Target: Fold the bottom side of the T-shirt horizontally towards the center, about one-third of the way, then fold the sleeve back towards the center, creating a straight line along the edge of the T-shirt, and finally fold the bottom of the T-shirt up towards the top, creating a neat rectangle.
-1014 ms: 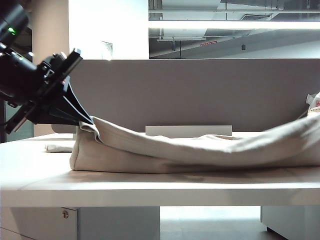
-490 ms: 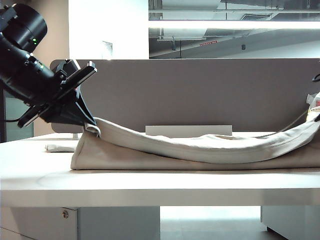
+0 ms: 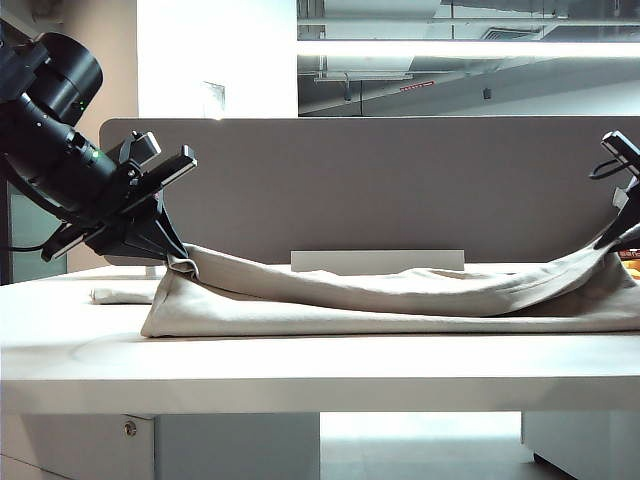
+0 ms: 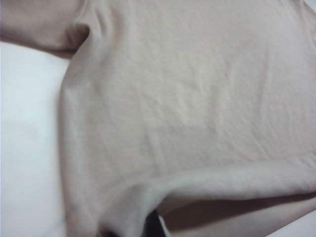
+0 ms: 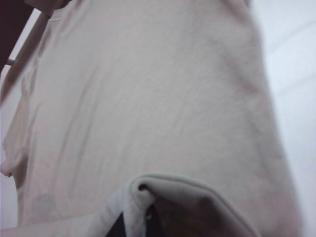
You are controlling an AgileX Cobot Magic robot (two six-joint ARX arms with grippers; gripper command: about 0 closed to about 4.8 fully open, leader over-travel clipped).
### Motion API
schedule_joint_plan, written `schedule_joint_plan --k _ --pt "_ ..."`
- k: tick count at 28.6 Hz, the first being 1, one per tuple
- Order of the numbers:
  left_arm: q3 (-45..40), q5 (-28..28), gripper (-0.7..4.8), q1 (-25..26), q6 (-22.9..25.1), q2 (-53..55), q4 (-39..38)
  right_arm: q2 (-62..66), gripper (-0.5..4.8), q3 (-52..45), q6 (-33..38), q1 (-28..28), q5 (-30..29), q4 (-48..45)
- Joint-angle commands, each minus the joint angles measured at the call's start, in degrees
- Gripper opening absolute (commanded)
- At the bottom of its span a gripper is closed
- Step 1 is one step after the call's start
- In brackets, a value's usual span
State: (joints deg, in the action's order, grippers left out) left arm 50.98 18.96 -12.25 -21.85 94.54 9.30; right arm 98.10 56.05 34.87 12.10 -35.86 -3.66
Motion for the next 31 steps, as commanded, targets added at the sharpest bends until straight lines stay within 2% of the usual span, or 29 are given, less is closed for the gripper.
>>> schedule_joint_plan --k 1,6,13,17,19,21,22,23,25,26,27,28,29,31 --pt "0.4 -1.2 -0.06 0.5 0.4 1.4 3.8 1.6 -0.06 2.1 -0.2 0.0 0.2 -1.2" --pt "2.3 -0.8 -0.06 1.2 0.5 5.1 3.9 3.5 -0.06 3.8 -0.2 0.0 0.8 -2.1" --pt "11.6 0.5 -0.06 1.2 0.5 11.8 -0.8 3.8 -0.06 3.8 -0.2 0.0 3.2 -4.4" --pt "12.5 0.2 -0.06 1.2 1.6 12.8 -0.4 3.8 -0.06 3.9 -0.5 0.0 3.3 -6.2" --pt "12.5 0.1 0.01 1.2 2.8 13.0 0.3 3.8 0.19 3.9 -0.5 0.0 4.1 -8.0" --pt "12.5 0.1 0.58 1.2 3.9 13.0 1.3 3.8 0.89 4.0 -0.5 0.0 4.9 -9.6" --pt "12.5 -0.2 0.99 1.2 4.5 13.0 2.1 3.8 1.49 4.1 -0.5 0.0 5.6 -10.3" --pt "12.5 -1.5 1.69 1.3 4.8 13.0 3.0 3.8 2.45 4.1 -0.6 0.0 6.7 -11.5" --pt "12.7 -2.8 3.0 1.7 6.2 13.0 4.1 3.8 3.67 4.1 -0.7 0.0 7.7 -13.7" --pt "13.0 -2.9 3.52 1.7 7.1 13.0 4.1 3.8 4.05 4.1 -1.3 0.0 7.7 -14.8" --pt "13.4 -2.9 4.04 1.9 7.1 13.0 4.1 3.8 4.11 4.1 -2.4 0.0 7.1 -15.5" --pt "13.6 -2.8 4.23 2.0 7.1 13.0 4.0 3.8 4.11 4.2 -2.7 0.1 6.2 -15.5" --pt "13.6 -2.1 4.32 2.2 6.9 12.8 3.4 3.8 4.1 4.1 -2.8 0.1 4.8 -15.3" --pt "13.6 -1.8 4.31 2.2 5.9 11.7 -2.9 3.8 4.09 4.1 -2.9 0.2 2.0 -11.2"
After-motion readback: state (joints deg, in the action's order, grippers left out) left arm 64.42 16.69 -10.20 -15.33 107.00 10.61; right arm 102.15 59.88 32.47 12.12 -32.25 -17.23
